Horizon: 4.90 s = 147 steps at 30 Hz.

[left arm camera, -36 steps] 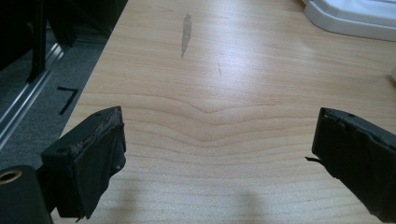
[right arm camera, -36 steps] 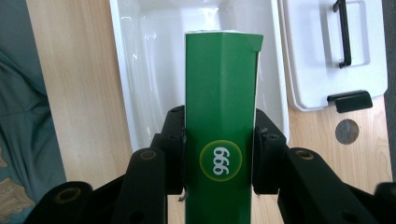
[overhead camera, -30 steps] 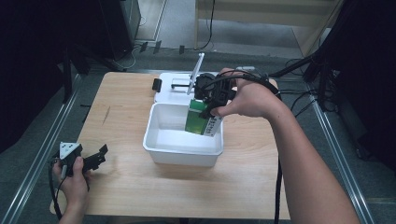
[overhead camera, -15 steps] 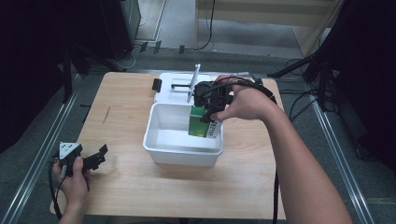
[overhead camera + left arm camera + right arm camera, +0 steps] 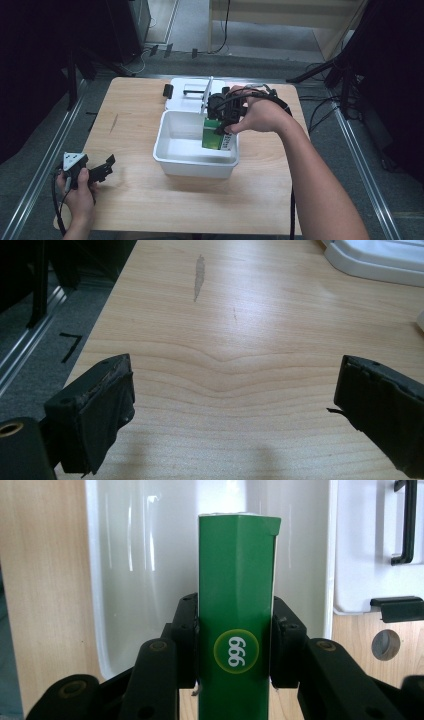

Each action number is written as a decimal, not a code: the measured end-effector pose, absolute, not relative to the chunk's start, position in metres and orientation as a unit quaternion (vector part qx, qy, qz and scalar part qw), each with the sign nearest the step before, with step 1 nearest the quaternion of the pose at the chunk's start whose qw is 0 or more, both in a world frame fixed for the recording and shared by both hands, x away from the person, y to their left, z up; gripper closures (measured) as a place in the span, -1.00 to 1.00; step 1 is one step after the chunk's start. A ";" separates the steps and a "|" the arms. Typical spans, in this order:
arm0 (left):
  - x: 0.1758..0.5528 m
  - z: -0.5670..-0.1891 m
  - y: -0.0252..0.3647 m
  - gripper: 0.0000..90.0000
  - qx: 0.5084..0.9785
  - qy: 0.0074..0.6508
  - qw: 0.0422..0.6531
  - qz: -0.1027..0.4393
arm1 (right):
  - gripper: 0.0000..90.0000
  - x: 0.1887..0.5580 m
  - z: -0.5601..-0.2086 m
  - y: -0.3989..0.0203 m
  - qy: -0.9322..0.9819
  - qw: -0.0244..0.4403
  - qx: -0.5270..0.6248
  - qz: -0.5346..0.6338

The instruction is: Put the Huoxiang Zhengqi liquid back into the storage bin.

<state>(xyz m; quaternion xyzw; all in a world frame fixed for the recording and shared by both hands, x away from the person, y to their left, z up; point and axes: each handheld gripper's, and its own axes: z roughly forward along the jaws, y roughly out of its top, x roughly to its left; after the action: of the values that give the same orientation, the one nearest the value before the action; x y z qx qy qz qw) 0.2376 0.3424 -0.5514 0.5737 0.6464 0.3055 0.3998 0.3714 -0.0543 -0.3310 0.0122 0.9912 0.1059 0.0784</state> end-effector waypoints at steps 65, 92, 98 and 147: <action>0.237 -0.551 0.340 -0.92 0.577 0.643 0.397 0.310 | -0.43 0.383 -0.387 -0.066 0.983 0.048 0.098 0.147; 0.237 -0.551 0.340 -0.92 0.579 0.643 0.394 0.310 | -1.00 0.367 -0.371 -0.120 0.899 0.156 0.267 0.309; 0.237 -0.551 0.339 -0.91 0.580 0.642 0.393 0.311 | -1.00 0.364 -0.376 -0.143 0.879 0.163 0.304 0.329; 0.236 -0.551 0.338 -0.92 0.585 0.637 0.390 0.316 | -1.00 0.305 -0.486 -0.285 0.724 0.282 0.522 0.352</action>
<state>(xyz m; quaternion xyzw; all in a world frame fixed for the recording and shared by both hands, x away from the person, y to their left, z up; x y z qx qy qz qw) 0.2364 0.3381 -0.5511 0.5850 0.6371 0.3159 0.3900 0.3052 -0.2854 -0.4865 0.5221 0.7238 0.3517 0.2823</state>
